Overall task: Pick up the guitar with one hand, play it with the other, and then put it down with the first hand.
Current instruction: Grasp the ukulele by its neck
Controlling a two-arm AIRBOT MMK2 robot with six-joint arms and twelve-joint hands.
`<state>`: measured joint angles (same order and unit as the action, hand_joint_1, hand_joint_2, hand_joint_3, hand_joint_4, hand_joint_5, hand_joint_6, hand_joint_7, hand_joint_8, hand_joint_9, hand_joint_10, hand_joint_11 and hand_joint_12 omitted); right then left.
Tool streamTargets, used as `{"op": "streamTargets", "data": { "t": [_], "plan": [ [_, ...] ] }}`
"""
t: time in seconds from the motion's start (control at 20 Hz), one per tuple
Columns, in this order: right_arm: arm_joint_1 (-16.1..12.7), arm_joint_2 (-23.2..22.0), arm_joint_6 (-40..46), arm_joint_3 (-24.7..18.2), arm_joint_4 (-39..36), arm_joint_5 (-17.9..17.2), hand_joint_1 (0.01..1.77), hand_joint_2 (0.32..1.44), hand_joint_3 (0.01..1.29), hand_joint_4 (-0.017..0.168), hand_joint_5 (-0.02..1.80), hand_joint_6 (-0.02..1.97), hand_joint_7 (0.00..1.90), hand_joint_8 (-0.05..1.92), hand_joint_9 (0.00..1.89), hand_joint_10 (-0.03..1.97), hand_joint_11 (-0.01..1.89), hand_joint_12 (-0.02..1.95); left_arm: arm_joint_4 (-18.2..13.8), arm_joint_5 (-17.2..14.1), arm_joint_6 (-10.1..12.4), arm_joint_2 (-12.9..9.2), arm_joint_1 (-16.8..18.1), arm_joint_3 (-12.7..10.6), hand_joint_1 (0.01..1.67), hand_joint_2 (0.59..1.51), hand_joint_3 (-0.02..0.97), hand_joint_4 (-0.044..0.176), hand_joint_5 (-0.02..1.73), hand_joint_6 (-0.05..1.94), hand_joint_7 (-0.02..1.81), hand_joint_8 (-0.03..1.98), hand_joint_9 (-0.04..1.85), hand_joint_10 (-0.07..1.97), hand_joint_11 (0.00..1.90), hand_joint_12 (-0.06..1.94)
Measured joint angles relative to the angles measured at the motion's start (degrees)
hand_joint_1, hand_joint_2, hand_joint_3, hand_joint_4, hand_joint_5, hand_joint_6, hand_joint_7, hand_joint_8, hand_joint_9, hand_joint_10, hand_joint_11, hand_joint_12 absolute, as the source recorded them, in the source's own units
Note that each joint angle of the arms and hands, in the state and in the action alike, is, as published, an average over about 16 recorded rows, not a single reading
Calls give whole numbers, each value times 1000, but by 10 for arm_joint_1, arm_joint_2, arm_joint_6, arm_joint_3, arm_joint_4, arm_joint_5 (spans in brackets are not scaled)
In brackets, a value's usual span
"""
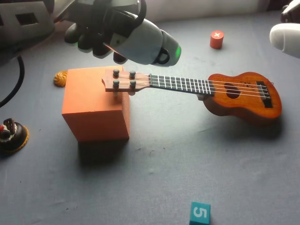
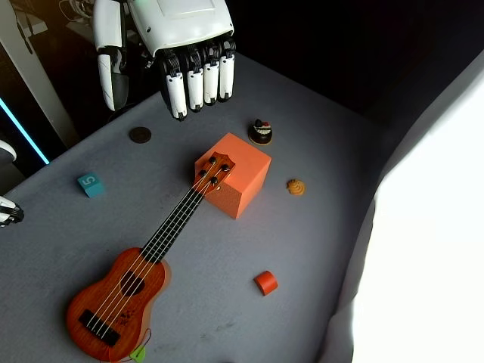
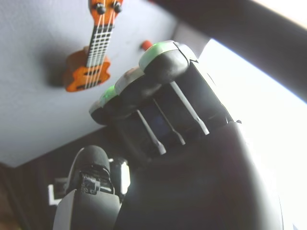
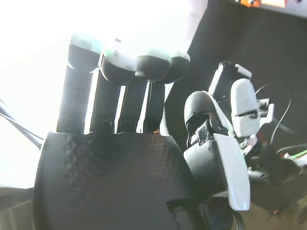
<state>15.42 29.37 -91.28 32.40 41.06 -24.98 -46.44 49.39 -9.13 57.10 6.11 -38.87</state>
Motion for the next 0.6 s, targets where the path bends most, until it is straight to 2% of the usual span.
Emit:
{"op": "streamTargets", "data": {
  "t": [0.2, 0.4, 0.6],
  "plan": [
    [1, 1, 0, 0, 2, -8, 88, 1313, 56, -5, 305, 658, 455, 608, 423, 780, 355, 776, -6, -8, 6, 11, -10, -1, 238, 1206, 24, 31, 330, 654, 373, 694, 420, 745, 380, 851],
    [5, 1, 1, 2, 4, -22, 106, 1308, 46, -4, 232, 496, 342, 455, 316, 580, 268, 576, -22, -9, 25, 25, -21, -4, 284, 1190, 21, 33, 247, 482, 281, 511, 316, 554, 286, 648],
    [15, 4, 37, 15, -20, -30, 184, 1266, 40, -4, 50, 141, 92, 102, 70, 155, 58, 145, -46, -11, 55, 56, -45, -15, 414, 1149, 16, 34, 41, 91, 49, 100, 81, 131, 70, 212]
  ]
}}
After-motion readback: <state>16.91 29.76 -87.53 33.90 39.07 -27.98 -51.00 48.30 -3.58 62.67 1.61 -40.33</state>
